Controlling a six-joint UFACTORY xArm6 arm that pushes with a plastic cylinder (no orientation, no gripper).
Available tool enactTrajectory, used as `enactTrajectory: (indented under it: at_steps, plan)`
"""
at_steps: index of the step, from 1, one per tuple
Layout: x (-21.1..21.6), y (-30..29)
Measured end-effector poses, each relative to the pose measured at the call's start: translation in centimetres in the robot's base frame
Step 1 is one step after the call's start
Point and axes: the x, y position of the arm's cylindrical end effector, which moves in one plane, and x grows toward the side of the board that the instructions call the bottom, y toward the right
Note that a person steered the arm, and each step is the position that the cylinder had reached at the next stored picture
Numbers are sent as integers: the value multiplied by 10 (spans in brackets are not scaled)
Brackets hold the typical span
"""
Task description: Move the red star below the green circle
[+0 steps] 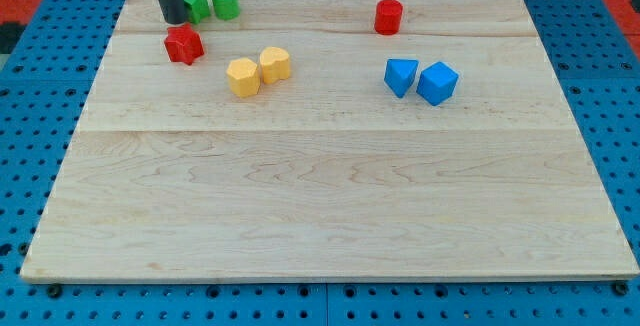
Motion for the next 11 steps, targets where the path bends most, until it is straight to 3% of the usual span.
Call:
enactTrajectory:
  at_steps: [3,4,6,7,9,11]
  plan:
    - [-3,-2]
    - [18,-2]
    - [45,-67]
    - [74,-42]
    - [45,27]
    - [64,54]
